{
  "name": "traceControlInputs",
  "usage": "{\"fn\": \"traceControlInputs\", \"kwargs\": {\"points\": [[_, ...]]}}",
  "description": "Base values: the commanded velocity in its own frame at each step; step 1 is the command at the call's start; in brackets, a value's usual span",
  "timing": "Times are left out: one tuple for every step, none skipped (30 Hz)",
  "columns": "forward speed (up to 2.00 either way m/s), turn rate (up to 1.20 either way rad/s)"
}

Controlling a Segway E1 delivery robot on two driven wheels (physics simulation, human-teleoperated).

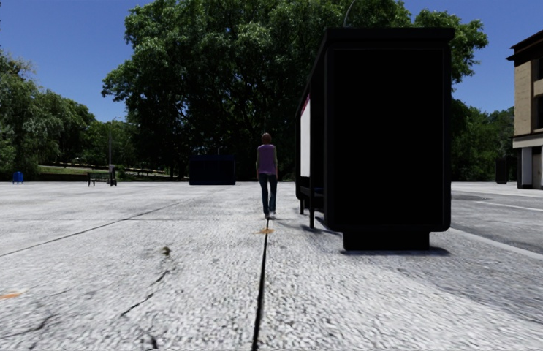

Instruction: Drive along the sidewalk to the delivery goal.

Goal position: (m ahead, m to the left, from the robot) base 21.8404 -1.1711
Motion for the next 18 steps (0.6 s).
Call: {"fn": "traceControlInputs", "kwargs": {"points": [[2.0,0.0],[2.0,0.0],[2.0,0.0],[2.0,0.0],[2.0,0.0],[2.0,0.0],[2.0,0.0],[2.0,0.0],[2.0,0.0],[2.0,0.0],[2.0,0.0],[2.0,0.0],[2.0,0.0],[2.0,0.0],[2.0,0.0],[2.0,0.0],[2.0,0.0],[2.0,0.0]]}}
